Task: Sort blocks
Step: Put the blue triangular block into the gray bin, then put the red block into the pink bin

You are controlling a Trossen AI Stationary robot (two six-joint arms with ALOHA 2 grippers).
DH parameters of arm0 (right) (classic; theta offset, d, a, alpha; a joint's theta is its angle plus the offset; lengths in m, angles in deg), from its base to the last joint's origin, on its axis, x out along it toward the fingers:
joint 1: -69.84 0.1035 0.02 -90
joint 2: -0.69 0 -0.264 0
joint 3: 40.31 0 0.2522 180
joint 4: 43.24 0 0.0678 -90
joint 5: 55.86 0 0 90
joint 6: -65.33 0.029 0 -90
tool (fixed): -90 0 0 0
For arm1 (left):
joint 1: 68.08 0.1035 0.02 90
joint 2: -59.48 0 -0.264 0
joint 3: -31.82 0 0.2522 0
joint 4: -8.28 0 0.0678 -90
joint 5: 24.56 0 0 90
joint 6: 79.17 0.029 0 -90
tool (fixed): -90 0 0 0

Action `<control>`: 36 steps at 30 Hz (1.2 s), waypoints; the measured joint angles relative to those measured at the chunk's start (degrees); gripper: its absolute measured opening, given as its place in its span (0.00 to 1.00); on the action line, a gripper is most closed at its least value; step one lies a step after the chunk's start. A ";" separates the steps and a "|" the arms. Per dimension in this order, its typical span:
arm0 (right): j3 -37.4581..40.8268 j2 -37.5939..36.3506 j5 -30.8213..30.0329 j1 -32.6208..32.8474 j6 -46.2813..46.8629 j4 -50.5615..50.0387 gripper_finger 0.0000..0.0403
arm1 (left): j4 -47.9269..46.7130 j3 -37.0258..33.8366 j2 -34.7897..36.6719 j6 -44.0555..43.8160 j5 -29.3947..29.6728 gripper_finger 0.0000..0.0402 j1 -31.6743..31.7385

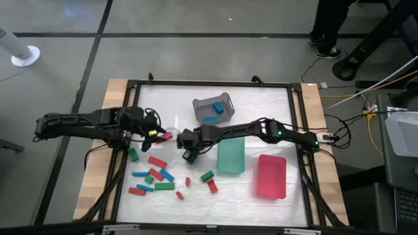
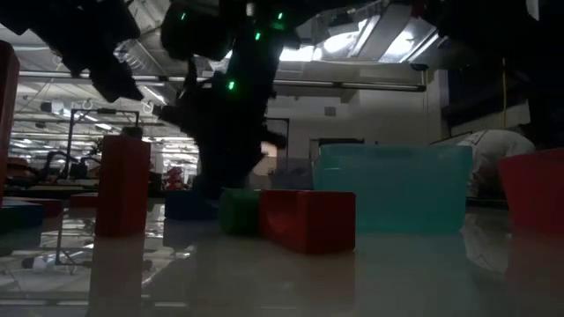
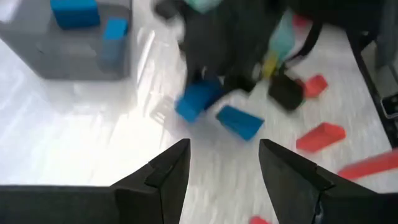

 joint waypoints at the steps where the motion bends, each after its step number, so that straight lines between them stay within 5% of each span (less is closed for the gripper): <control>1: -0.02 -1.14 -0.34 -0.22 -0.65 -0.61 0.32 | -0.16 -0.53 -0.04 -0.84 -0.03 0.45 -0.28; 16: -0.09 -10.54 -14.98 -9.64 -7.95 -12.96 0.38 | 0.81 -8.59 -0.02 -8.55 2.61 0.45 -1.78; 36: -0.07 -8.61 -4.72 -17.01 -11.96 -11.98 0.47 | 5.73 -16.16 -0.02 -6.73 13.31 0.45 -1.75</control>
